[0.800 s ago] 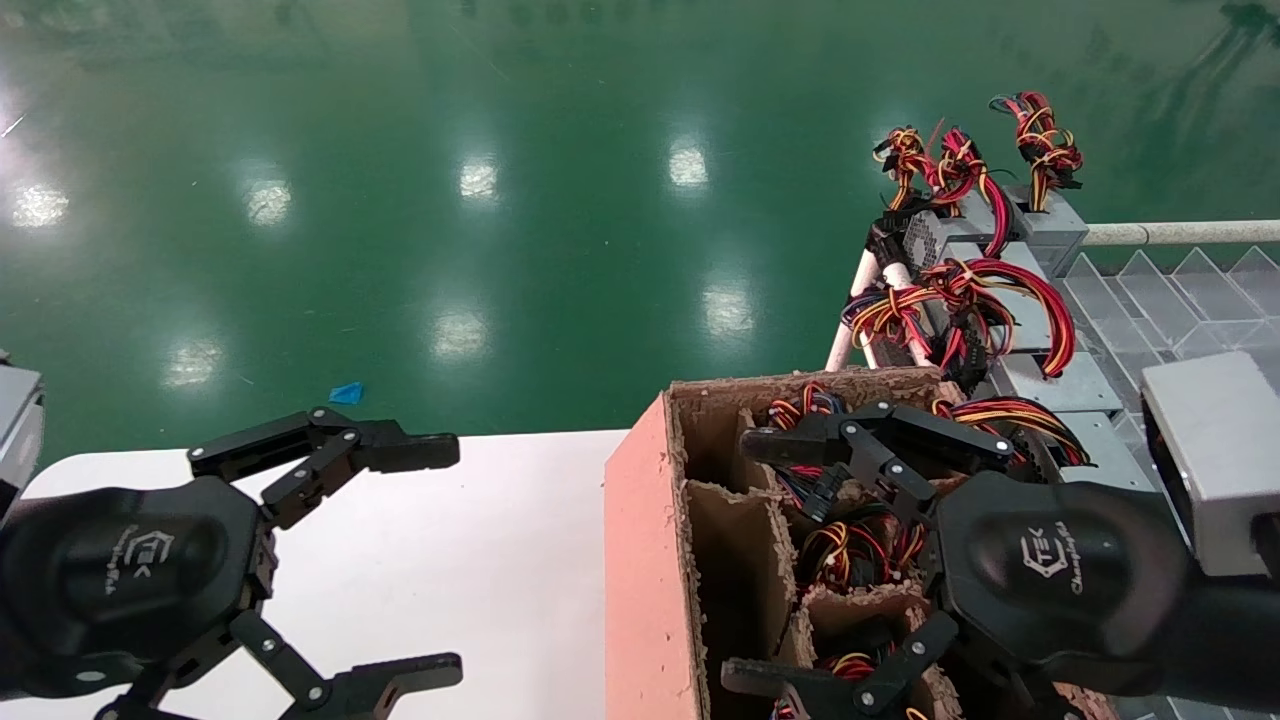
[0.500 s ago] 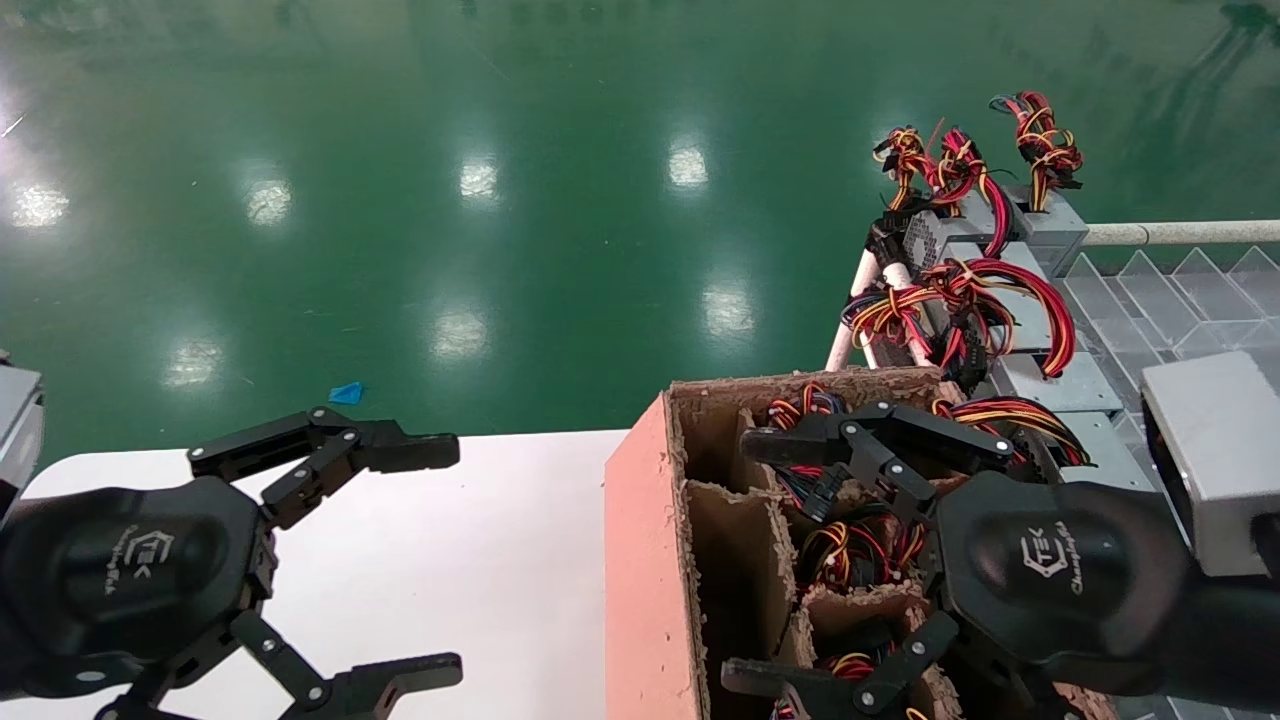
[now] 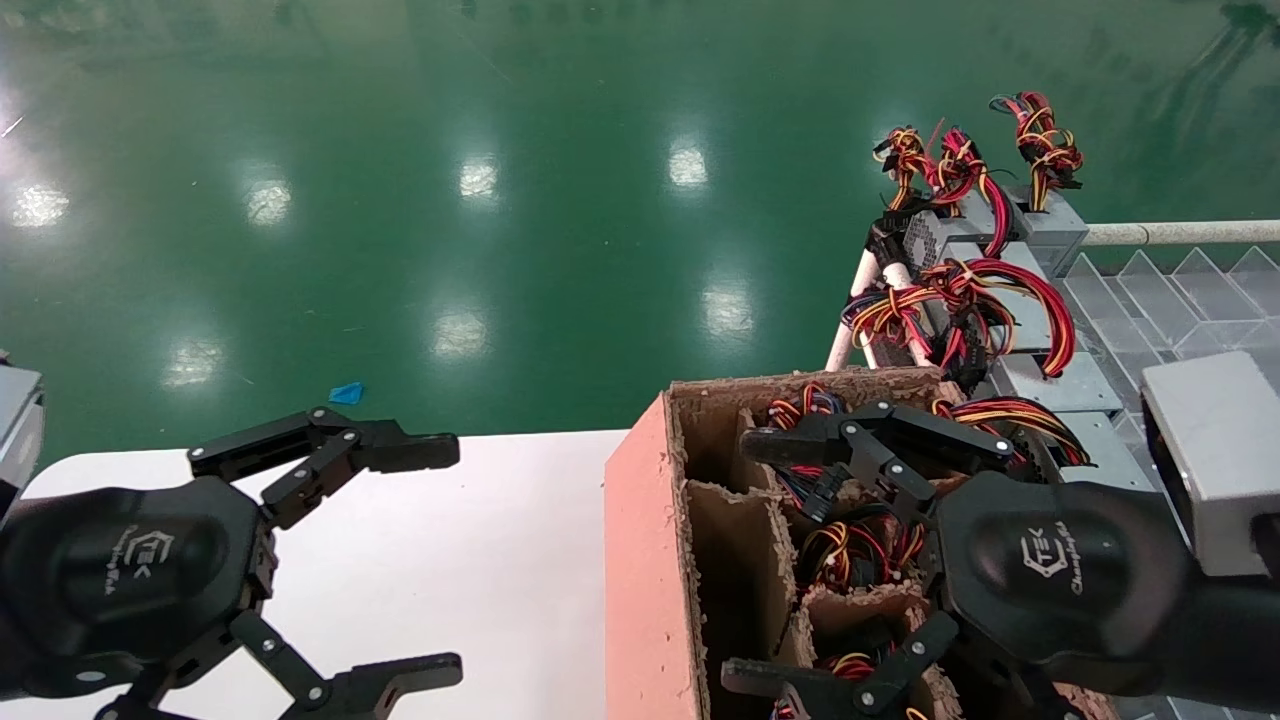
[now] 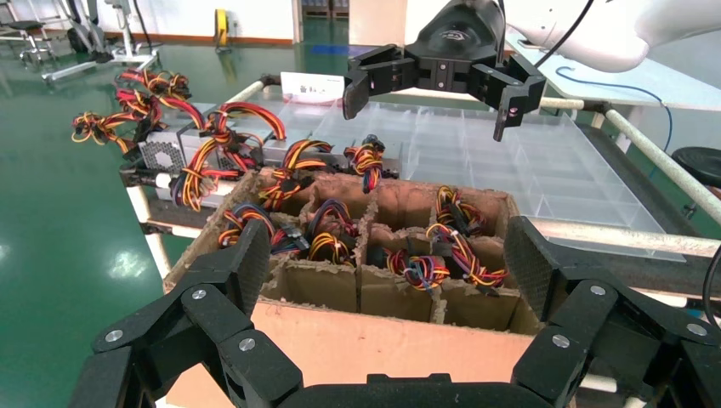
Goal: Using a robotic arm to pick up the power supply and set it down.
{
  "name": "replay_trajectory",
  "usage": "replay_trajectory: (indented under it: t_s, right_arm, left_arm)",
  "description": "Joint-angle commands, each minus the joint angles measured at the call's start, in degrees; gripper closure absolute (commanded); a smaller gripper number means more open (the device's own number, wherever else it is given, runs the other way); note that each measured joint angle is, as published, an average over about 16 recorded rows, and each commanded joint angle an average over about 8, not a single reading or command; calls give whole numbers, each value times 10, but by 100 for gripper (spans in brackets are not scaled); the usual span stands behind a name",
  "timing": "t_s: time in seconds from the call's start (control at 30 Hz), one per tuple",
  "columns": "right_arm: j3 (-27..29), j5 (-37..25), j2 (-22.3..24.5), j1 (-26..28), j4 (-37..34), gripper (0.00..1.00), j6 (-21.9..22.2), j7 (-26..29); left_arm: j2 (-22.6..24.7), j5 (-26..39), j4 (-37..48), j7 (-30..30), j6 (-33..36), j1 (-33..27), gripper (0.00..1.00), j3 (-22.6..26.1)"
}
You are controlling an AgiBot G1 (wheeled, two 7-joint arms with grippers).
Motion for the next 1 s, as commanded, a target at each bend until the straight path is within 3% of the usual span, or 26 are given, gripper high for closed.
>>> replay_trajectory:
  t_s: [0.03,1.0]
  right_arm:
    - [0,0,0,0,0,0,0,0]
    - [0,0,0,0,0,0,0,0]
  left_arm:
    - [0,0,0,0,0,0,0,0]
    - [0,0,0,0,0,0,0,0]
